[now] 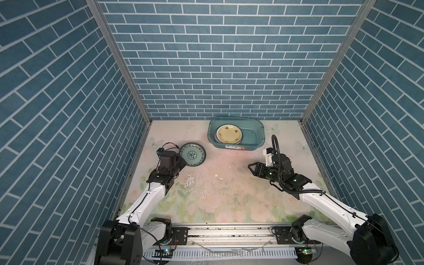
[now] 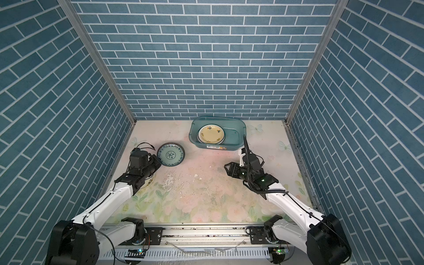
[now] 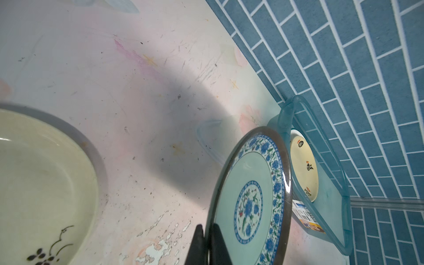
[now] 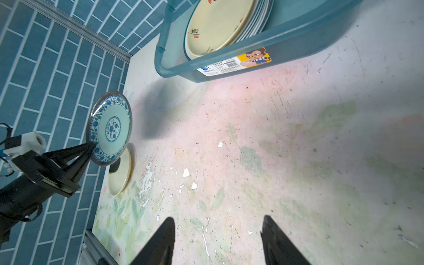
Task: Place the plates into the plastic bin on the countertop
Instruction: Pick up the plate from the middle-left of the table, then place the plate in the plastic bin.
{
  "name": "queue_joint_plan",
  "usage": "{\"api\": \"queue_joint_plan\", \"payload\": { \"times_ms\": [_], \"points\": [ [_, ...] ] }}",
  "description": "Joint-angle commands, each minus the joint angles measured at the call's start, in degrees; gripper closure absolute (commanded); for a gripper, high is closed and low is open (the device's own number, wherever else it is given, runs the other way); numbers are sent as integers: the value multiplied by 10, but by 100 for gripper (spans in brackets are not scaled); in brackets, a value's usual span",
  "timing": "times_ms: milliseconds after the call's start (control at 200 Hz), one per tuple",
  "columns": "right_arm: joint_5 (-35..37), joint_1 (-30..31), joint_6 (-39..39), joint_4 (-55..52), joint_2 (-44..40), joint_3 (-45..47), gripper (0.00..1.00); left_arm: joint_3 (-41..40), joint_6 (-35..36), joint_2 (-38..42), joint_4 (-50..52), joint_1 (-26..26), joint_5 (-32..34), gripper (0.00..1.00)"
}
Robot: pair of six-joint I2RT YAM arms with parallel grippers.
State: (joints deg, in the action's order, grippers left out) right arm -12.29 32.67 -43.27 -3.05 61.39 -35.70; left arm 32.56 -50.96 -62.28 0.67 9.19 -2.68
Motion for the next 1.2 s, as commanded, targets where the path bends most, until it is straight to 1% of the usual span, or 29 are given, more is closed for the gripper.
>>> {"api": "queue_joint_plan", "payload": {
  "times_ms": [0,150,405,935,1195],
  "points": [
    [-21,-1,-15,23,10,-28,39,22,-7,14,-1,16,-26,100],
    [-34,-1,-21,41,26,-42,39,33,-7,14,6,45,-41,100],
    [-52,-1,-29,64,57,-65,39,41,-9,26,7,107,-16,100],
    [-62,-2,-30,89,103,-90,39,64,-27,-42,-49,202,-12,100],
    [-68,-2,-36,98,132,-98,40,72,-40,-71,-88,228,-21,100]
  ]
}}
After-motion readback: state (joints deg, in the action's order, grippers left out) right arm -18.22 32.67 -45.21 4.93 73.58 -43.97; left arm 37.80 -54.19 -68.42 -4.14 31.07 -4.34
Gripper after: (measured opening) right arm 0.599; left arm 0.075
